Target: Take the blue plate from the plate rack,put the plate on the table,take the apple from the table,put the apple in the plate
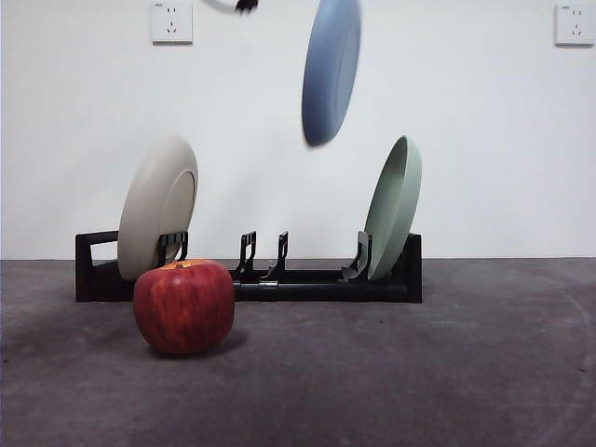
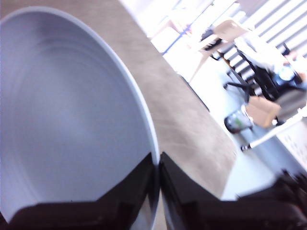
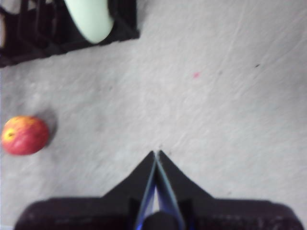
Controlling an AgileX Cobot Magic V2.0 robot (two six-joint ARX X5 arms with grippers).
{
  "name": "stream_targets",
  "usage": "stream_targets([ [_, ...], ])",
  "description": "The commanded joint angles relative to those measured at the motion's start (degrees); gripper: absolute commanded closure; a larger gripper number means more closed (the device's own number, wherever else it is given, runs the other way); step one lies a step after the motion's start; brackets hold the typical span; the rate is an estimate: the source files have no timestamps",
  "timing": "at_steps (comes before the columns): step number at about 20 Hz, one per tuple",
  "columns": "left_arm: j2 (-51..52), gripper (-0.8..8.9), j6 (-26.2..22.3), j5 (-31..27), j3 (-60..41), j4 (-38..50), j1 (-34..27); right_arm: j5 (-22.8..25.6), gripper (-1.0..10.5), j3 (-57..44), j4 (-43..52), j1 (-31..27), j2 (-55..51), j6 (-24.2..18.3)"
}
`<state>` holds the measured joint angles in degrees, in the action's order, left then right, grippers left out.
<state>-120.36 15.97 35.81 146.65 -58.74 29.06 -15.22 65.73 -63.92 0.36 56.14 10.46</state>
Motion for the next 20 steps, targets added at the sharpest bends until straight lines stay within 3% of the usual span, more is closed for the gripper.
stream_targets([
  [1, -0.1, 8.19, -8.3, -3.4, 5.5, -6.3, 3.8, 3.0, 9.5, 0.0, 1.7, 0.1, -2.1, -0.2],
  [5, 0.0, 8.19, -16.4, -13.7, 8.7, -16.7, 12.0, 6.3, 9.5, 0.0, 3.8, 0.0, -8.5, 1.0],
  [9, -0.1, 8.19, -18.0, -22.5, 8.6, -16.8, 21.1, 12.8, 9.5, 0.0, 2.8, 0.0, -15.9, 3.6],
  [13, -0.1, 8.19, -20.5, -36.8, 7.9, -16.9, 30.7, 19.3, 9.5, 0.0, 0.7, 0.0, -24.1, 4.6],
  [16, -0.1, 8.19, -20.9, -41.0, 2.4, -16.9, 35.9, 21.7, 9.5, 0.0, -0.8, 0.0, -28.8, 6.6],
  [20, -0.1, 8.19, -21.2, -51.1, -13.2, -16.4, 40.2, 22.1, 9.5, 1.3, -0.5, 0.0, -32.6, 8.9],
])
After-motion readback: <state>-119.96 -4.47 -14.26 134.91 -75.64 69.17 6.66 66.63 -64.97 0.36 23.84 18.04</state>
